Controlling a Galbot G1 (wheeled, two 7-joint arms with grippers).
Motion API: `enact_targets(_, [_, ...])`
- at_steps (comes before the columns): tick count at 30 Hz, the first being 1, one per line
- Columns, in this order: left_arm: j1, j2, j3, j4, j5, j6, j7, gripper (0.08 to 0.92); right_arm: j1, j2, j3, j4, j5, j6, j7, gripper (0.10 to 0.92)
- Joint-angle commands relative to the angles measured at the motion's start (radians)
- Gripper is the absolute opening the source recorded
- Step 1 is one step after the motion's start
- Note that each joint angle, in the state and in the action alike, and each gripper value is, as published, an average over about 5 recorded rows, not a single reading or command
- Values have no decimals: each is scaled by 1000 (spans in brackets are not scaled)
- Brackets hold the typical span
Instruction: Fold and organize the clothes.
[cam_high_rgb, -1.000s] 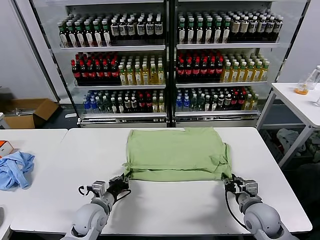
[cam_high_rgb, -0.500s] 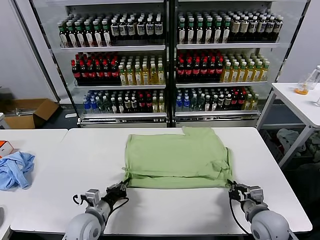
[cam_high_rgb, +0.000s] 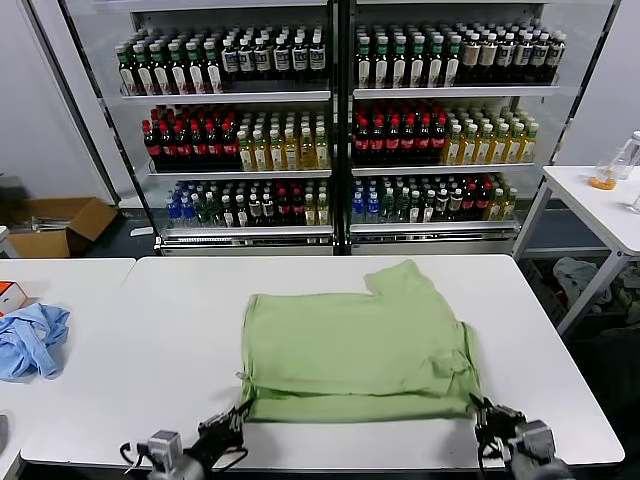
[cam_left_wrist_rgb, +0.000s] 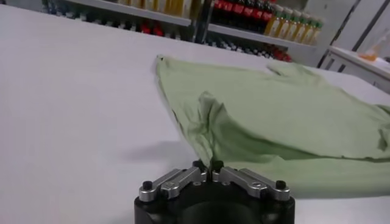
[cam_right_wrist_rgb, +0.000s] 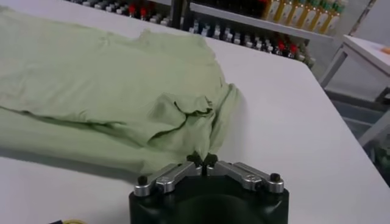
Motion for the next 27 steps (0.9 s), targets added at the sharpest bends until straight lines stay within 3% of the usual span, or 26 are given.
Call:
enact_targets(1, [170, 11, -29, -126, 37, 9, 0, 110, -173, -2, 53, 89, -72, -1, 0, 158])
enact_targets(8, [156, 40, -71, -188, 25, 18, -2, 276, -73, -12, 98, 110, -25, 84, 15, 352])
enact_targets(13, [52, 86, -131, -171, -78, -23, -37, 423, 116, -45, 75, 76, 85, 108, 48, 499])
enact_targets(22, [-291, 156, -63, 61, -170, -45, -120, 683, 683, -61, -256, -213, 201, 19, 110, 757])
enact_targets(27, [-506, 159, 44, 232, -156, -27, -144, 798, 955, -34, -425, -414, 223, -15, 114, 819])
